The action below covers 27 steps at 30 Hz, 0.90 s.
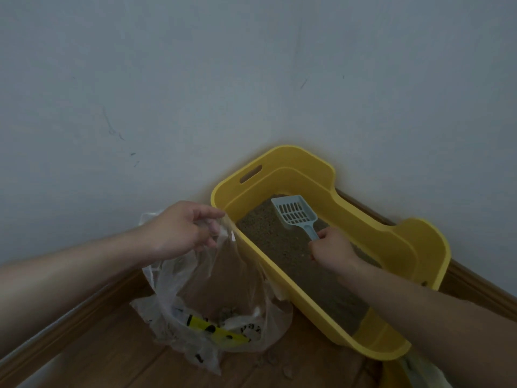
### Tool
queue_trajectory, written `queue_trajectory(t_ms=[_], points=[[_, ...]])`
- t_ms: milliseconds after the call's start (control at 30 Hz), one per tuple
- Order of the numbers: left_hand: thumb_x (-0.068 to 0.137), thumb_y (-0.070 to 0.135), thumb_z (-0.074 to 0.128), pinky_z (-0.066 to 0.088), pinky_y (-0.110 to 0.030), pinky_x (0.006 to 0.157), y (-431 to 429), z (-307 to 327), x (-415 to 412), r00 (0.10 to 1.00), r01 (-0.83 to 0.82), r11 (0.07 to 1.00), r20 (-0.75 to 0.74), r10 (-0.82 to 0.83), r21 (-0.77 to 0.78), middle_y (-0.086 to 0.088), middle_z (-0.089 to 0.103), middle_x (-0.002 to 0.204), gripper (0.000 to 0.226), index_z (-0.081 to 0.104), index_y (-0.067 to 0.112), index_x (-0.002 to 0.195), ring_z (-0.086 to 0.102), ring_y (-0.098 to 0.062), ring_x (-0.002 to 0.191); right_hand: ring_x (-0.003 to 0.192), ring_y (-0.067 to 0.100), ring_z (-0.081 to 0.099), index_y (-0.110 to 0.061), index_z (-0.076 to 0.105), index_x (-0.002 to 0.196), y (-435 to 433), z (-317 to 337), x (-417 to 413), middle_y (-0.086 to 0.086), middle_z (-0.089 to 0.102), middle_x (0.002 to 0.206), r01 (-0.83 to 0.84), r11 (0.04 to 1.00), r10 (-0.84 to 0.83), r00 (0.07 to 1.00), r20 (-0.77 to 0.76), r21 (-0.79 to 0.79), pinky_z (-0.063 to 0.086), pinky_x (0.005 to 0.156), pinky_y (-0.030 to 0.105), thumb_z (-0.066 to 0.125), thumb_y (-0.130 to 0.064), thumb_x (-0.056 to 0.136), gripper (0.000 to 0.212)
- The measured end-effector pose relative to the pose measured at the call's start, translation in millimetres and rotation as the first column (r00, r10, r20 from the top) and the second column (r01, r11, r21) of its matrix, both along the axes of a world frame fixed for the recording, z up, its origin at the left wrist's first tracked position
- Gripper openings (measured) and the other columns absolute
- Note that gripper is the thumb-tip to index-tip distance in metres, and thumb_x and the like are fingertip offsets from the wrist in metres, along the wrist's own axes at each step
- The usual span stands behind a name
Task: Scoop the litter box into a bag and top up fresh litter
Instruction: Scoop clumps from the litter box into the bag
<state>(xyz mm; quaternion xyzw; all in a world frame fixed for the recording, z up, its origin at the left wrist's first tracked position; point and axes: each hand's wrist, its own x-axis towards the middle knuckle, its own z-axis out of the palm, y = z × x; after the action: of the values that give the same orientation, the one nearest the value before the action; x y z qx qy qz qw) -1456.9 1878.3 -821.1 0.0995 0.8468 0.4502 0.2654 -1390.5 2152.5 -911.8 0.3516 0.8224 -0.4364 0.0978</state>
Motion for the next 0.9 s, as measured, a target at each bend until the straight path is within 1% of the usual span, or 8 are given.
queue_trajectory(t_ms=[133,300,367,467,567,633,700,900], points=[[0.082,-0.021,0.059,0.05,-0.019,0.054,3.8,-10.4,-6.3,0.999,0.012,0.999,0.05,-0.015,0.053,-0.006,0.066,0.087,0.051,0.061,0.008,0.124,0.071,-0.016,0.069,0.081,0.023,0.065,-0.01,0.057,0.109,-5.6,-20.1,-24.9,0.011,0.065,0.094,0.051,0.999,-0.051,0.998,0.037,0.008,0.056,0.063,0.036,0.053,-0.013,0.092,0.018],[0.081,-0.019,0.062,0.055,-0.027,0.068,8.3,-21.0,-12.1,0.995,0.053,0.994,0.077,-0.061,0.097,0.001,0.069,0.084,0.051,0.064,0.017,0.117,0.073,-0.02,0.077,0.08,0.025,0.064,-0.004,0.056,0.116,-10.9,-38.3,-43.3,0.015,0.065,0.099,0.118,0.993,-0.118,0.991,0.064,-0.005,0.044,0.05,0.03,0.053,-0.011,0.092,0.026],[0.081,-0.018,0.062,0.055,-0.025,0.069,10.4,-22.9,-13.8,0.994,0.061,0.992,0.084,-0.07,0.112,0.001,0.069,0.086,0.05,0.065,0.019,0.115,0.073,-0.02,0.078,0.082,0.025,0.065,-0.004,0.054,0.123,-13.2,-44.5,-47.3,0.015,0.065,0.102,0.136,0.99,-0.135,0.989,0.061,-0.025,0.046,0.05,0.03,0.054,-0.012,0.092,0.032],[0.08,-0.019,0.063,0.055,-0.024,0.067,13.6,-26.4,-16.3,0.994,0.052,0.99,0.093,-0.064,0.134,-0.001,0.069,0.086,0.051,0.065,0.018,0.115,0.072,-0.02,0.077,0.088,0.025,0.065,-0.009,0.046,0.13,-18.5,-51.2,-51.2,0.013,0.063,0.105,0.158,0.982,-0.154,0.987,0.041,-0.1,0.057,0.069,0.04,0.056,-0.018,0.096,0.037],[0.079,-0.021,0.063,0.055,-0.029,0.065,15.3,-29.5,-18.7,0.993,0.044,0.988,0.106,-0.06,0.146,-0.001,0.069,0.084,0.052,0.065,0.018,0.113,0.071,-0.022,0.076,0.091,0.023,0.065,-0.012,0.044,0.131,-24.4,-53.0,-53.9,0.006,0.062,0.099,0.151,0.961,-0.159,0.987,-0.019,-0.231,0.057,0.083,0.043,0.058,-0.022,0.096,0.039],[0.079,-0.022,0.061,0.056,-0.03,0.066,15.4,-30.1,-19.2,0.993,0.044,0.987,0.103,-0.061,0.156,-0.002,0.068,0.084,0.052,0.065,0.02,0.111,0.071,-0.02,0.073,0.094,0.023,0.066,-0.016,0.046,0.123,-28.1,-50.5,-54.2,0.003,0.061,0.096,0.11,0.945,-0.134,0.989,-0.058,-0.308,0.055,0.09,0.047,0.06,-0.021,0.095,0.032],[0.08,-0.023,0.059,0.055,-0.028,0.066,15.7,-29.6,-18.9,0.993,0.045,0.985,0.1,-0.062,0.166,-0.003,0.068,0.084,0.052,0.065,0.02,0.109,0.071,-0.019,0.071,0.097,0.022,0.065,-0.018,0.046,0.118,-30.3,-47.4,-53.1,0.003,0.062,0.1,0.061,0.928,-0.099,0.992,-0.083,-0.368,0.054,0.093,0.048,0.063,-0.018,0.093,0.03],[0.08,-0.025,0.057,0.053,-0.022,0.06,17.0,-29.5,-18.8,0.992,0.046,0.984,0.106,-0.065,0.173,-0.006,0.067,0.086,0.052,0.064,0.017,0.11,0.069,-0.015,0.067,0.105,0.022,0.063,-0.007,0.04,0.141,-31.2,-46.7,-49.4,0.005,0.059,0.123,-0.022,0.899,-0.023,0.995,-0.098,-0.437,0.054,0.095,0.045,0.071,-0.009,0.084,0.065]])
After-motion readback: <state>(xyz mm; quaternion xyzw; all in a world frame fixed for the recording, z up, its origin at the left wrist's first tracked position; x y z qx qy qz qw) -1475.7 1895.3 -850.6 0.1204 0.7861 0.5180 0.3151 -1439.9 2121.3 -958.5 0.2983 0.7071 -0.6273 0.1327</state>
